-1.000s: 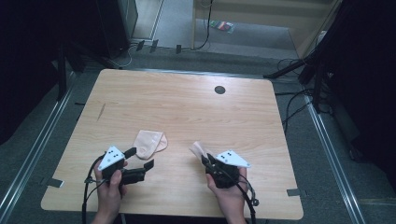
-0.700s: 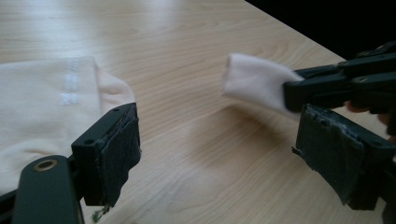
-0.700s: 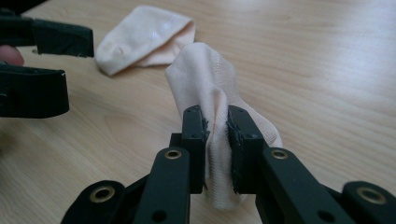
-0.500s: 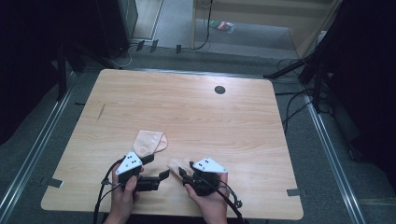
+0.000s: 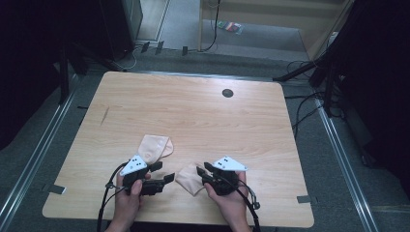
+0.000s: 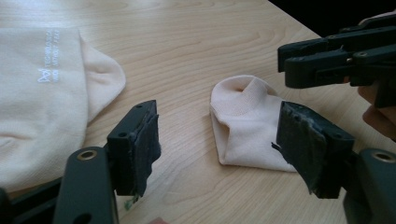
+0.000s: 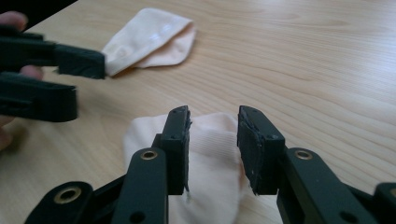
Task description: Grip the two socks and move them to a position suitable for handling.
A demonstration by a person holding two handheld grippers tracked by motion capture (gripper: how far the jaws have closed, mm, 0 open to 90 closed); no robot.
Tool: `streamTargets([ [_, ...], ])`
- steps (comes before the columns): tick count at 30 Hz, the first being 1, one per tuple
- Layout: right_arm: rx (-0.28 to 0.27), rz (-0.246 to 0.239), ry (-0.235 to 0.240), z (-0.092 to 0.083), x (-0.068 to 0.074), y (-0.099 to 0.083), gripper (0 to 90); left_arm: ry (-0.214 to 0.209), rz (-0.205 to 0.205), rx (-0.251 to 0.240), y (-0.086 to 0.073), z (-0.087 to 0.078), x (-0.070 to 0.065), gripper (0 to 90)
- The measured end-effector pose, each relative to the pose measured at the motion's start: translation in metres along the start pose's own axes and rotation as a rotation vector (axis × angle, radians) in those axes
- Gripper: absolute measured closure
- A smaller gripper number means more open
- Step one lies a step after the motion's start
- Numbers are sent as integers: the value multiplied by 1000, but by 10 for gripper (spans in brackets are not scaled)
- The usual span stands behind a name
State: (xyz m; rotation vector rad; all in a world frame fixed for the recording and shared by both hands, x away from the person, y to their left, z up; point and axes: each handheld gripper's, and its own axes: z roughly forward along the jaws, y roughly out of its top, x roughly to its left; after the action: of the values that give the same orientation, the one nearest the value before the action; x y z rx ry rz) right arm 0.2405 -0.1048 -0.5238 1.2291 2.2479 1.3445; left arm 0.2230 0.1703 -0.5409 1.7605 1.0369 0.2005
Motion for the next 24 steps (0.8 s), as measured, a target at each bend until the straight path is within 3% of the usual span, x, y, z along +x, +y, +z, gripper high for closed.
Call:
streamTargets([
  [2,-4,-50,31,5,4,1,647,-20,1,4,0,1,0,308],
  [4,22,-89,27,13,4,0,610,-26,4,3,0,1,-2,308],
  [8,73,-82,24,24,-2,-4,582,-25,22,24,0,3,-4,321],
  [14,120,-120,-35,32,2,-9,455,-23,25,40,0,5,-4,333],
  [17,124,-124,-52,32,4,-10,447,-19,26,43,0,5,-3,334],
  [20,116,-138,-78,32,6,-11,515,-20,20,43,0,5,-3,334],
  [21,112,-143,-77,31,7,-11,593,-17,19,45,0,5,-2,335],
  [22,112,-143,-77,31,7,-11,593,-17,19,45,0,5,-2,335],
  [24,100,-173,-82,29,10,-12,684,-11,21,46,0,5,-1,335],
])
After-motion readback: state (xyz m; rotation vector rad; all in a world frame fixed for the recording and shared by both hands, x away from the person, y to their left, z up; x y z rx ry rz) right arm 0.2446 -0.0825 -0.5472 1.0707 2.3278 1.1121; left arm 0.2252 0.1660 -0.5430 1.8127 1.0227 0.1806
